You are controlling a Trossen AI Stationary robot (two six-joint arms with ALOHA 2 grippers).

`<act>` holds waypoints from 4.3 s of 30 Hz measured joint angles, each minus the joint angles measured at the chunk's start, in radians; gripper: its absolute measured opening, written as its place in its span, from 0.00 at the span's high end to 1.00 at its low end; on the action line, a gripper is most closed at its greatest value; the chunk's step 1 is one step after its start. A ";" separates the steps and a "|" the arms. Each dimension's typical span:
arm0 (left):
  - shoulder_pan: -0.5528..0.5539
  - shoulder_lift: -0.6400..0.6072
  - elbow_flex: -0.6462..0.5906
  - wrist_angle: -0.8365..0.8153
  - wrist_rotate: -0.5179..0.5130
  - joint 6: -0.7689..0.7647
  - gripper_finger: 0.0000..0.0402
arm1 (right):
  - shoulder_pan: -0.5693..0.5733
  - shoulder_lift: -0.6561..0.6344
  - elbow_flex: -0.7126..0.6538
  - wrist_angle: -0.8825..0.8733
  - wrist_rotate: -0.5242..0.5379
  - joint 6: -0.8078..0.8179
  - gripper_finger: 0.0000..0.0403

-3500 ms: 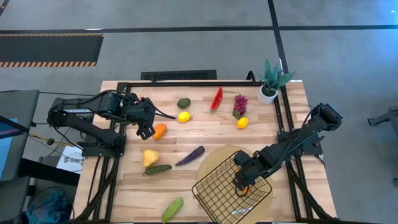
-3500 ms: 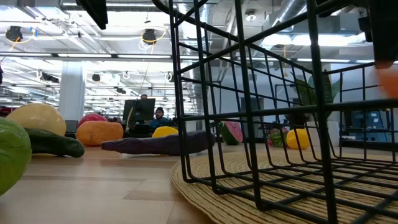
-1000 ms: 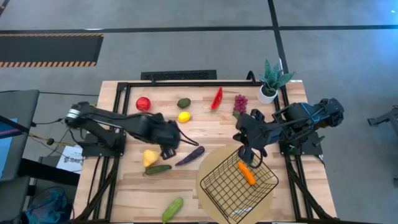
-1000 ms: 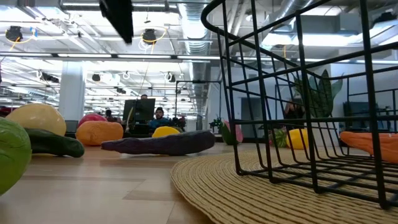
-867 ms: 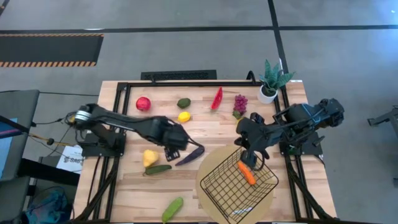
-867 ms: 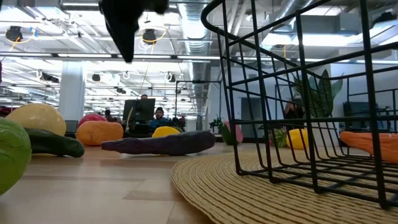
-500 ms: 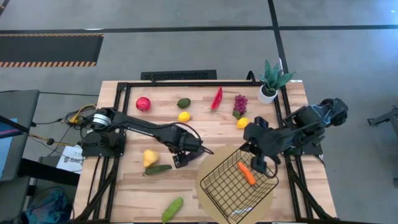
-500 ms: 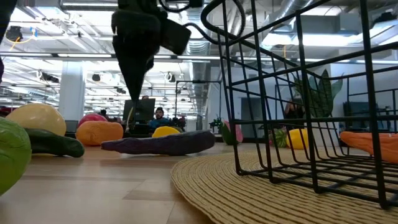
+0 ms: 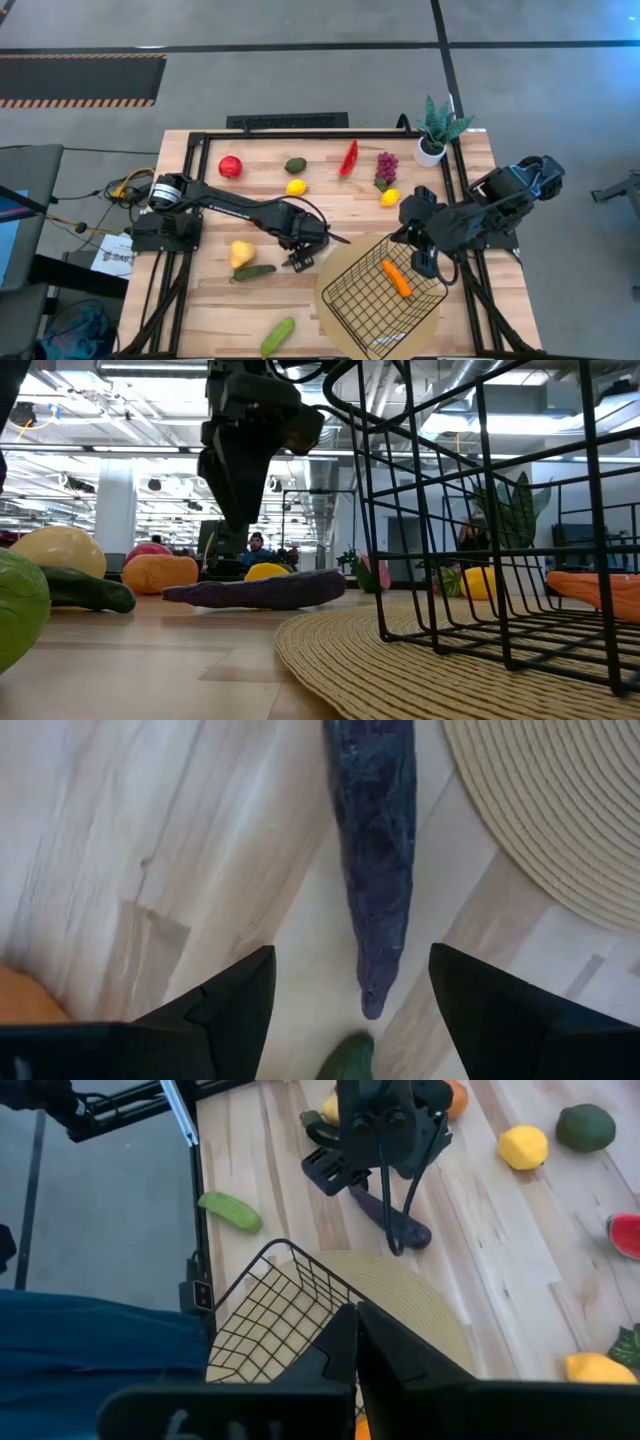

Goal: Build produce basket
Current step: Put the eggplant into the mesh basket

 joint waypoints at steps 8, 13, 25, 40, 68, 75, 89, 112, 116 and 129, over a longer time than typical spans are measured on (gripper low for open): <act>-0.038 0.038 -0.001 -0.008 -0.035 0.002 0.38 | 0.005 0.001 0.000 0.002 -0.003 0.000 0.94; -0.042 0.050 -0.001 -0.010 -0.045 -0.006 0.38 | 0.011 0.000 0.000 0.008 -0.003 0.000 0.94; -0.043 0.115 0.000 0.016 -0.001 0.012 0.38 | 0.017 0.001 0.000 0.012 -0.004 0.001 0.94; -0.044 0.156 0.000 0.062 0.025 0.000 0.38 | 0.018 0.000 0.000 0.026 -0.007 0.001 0.94; 0.010 0.059 0.043 -0.117 -0.015 0.070 0.94 | 0.015 0.000 0.000 0.018 -0.007 0.000 0.94; -0.005 -0.133 0.134 -0.134 -0.101 0.019 0.94 | -0.028 0.000 0.000 -0.082 -0.003 0.002 0.94; -0.165 -0.236 0.307 0.030 -0.154 0.131 0.94 | -0.232 -0.054 -0.001 -0.186 0.034 -0.083 0.99; -0.127 -0.336 0.307 0.109 -0.323 0.291 0.94 | -0.321 0.072 -0.005 0.285 -0.125 -0.343 0.98; -0.149 -0.434 0.308 0.068 -0.390 0.289 0.94 | -0.271 0.066 -0.003 0.485 -0.106 -0.482 0.96; -0.174 -0.526 0.308 0.022 -0.385 0.343 0.94 | -0.314 0.145 -0.004 0.755 0.070 -0.721 0.70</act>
